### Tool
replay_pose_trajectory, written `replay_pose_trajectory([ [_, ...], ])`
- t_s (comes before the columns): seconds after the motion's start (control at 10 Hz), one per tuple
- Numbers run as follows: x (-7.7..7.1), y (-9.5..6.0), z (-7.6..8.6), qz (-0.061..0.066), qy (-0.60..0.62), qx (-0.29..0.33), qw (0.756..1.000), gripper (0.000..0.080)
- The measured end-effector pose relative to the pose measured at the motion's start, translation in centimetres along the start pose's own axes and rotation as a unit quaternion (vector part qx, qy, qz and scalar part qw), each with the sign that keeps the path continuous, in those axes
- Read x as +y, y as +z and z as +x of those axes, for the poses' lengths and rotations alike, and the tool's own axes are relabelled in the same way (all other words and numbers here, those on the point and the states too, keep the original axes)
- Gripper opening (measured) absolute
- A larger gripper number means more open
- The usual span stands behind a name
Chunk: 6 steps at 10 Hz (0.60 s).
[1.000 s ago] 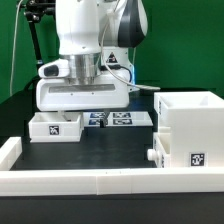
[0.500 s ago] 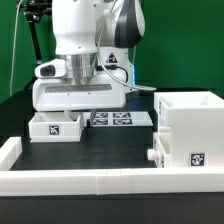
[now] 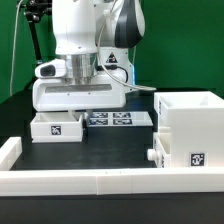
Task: Assemble drawer
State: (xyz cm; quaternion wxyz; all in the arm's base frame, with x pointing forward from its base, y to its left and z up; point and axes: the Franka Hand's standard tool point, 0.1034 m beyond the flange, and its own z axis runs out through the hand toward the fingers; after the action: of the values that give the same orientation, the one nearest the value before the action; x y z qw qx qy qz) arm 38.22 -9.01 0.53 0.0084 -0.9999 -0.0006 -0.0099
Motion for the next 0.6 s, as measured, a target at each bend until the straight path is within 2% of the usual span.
replay_pose_trajectory([
  [0.3, -0.3, -0.1, 0.1, 0.001, -0.006, -0.002, 1.0, 0.0042],
  [0.6, -3.7, -3.5, 1.9, 0.007, -0.051, -0.007, 0.999, 0.0042],
])
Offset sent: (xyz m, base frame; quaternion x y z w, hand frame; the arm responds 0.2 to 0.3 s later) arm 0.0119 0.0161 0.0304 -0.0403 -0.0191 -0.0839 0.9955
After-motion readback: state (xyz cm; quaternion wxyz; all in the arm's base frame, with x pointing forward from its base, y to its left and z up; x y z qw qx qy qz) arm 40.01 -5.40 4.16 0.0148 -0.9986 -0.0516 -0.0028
